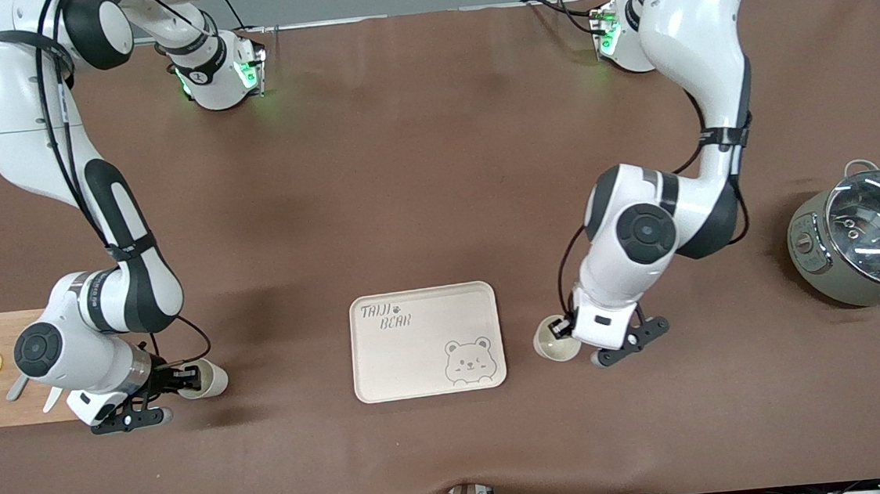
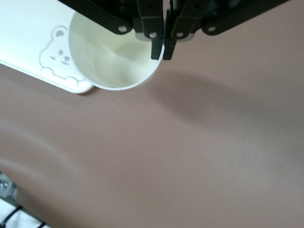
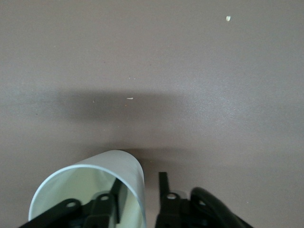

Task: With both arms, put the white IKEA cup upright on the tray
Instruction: 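Carry the cup with the left gripper onto the white tray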

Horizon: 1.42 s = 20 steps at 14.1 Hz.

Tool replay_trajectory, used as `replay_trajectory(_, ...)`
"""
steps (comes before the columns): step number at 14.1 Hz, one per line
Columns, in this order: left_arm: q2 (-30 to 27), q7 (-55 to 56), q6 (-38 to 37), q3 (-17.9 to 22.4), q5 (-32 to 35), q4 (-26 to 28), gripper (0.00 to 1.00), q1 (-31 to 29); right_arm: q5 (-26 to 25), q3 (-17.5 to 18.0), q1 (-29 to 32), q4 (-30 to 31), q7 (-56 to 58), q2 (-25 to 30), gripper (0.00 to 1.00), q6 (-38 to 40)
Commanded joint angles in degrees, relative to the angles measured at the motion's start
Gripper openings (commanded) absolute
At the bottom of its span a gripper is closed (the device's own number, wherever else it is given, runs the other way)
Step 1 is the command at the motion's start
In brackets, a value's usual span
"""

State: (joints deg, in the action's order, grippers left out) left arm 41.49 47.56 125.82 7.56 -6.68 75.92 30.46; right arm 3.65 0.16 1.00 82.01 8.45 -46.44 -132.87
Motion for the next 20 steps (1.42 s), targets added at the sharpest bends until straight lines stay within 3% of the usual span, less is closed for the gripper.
replay_trajectory(1, 3.8, 5.7, -1.0, 2.7, 1.4, -4.5, 0.0, 4.0, 1.1, 0.2, -0.1, -1.1, 1.0, -0.6, 0.0, 0.0)
replay_trajectory(9, 10.5, 16.4, 1.7, 3.9, 1.3, -9.1, 0.0, 10.7, 1.2, 0.2, -0.6, -1.5, 0.7, -0.5, 0.0, 0.4)
replay_trajectory(13, 12.9, 18.5, 2.1, 4.3, 1.3, -11.1, 0.0, 12.8, 2.5, 2.2, -1.1, -2.0, 0.0, 0.1, 0.0, 1.1)
replay_trajectory(17, 13.4, 18.4, 2.7, 4.7, 1.4, -11.1, 0.0, 13.8, 3.9, 2.3, -3.8, -9.0, -8.3, 0.4, 0.0, 11.7)
replay_trajectory(20, 13.2, 18.1, 2.7, 4.7, 1.5, -10.8, 0.48, 13.8, 4.0, 2.4, -6.4, -12.0, -14.5, 0.7, 0.0, 15.7)
